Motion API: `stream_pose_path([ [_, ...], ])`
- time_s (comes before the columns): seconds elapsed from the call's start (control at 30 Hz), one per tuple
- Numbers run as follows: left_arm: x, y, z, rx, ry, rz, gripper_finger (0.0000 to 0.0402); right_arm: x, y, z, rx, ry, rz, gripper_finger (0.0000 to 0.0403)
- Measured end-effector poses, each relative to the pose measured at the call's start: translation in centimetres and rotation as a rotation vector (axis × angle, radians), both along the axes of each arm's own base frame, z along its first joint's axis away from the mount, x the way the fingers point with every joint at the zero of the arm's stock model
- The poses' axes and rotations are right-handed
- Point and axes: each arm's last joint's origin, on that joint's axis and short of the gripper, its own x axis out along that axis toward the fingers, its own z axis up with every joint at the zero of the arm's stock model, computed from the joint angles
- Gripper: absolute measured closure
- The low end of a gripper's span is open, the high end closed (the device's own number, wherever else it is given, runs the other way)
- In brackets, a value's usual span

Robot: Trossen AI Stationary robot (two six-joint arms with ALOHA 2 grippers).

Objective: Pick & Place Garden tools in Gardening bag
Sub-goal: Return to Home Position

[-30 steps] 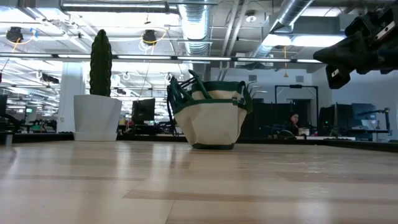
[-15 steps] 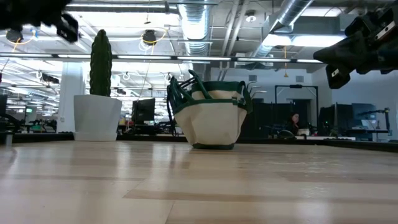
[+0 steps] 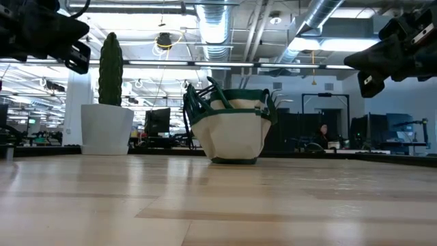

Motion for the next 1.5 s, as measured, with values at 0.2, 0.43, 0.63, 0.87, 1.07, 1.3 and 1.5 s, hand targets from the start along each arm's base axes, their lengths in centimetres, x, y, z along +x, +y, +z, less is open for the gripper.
stream_pose_path([
  [0.2, 0.30, -0.08, -0.34, 0.011, 0.042, 0.000, 0.0397, 0.00, 0.00, 0.00, 0.000, 0.000, 0.000, 0.0403],
  [0.43, 0.58, -0.15, -0.70, 0.021, 0.084, 0.000, 0.0397, 0.00, 0.00, 0.00, 0.000, 0.000, 0.000, 0.0403],
  [0.63, 0.76, -0.20, -0.93, 0.028, 0.110, 0.000, 0.0398, 0.00, 0.00, 0.00, 0.000, 0.000, 0.000, 0.0403],
  [0.87, 0.84, -0.22, -1.01, 0.031, 0.120, 0.001, 0.0396, 0.00, 0.00, -0.01, 0.000, 0.000, 0.000, 0.0403],
  [1.07, 0.82, -0.32, -0.99, 0.031, 0.118, -0.008, 0.0398, 0.00, 0.00, -0.01, 0.000, 0.000, 0.000, 0.0403],
  [1.3, 0.81, -0.40, -0.94, 0.030, 0.113, -0.016, 0.0397, 0.00, 0.01, -0.01, 0.000, 0.000, 0.001, 0.0403],
  [1.5, 0.81, -0.40, -0.93, 0.029, 0.112, -0.016, 0.0396, 0.00, 0.01, -0.01, 0.000, 0.000, 0.001, 0.0403],
])
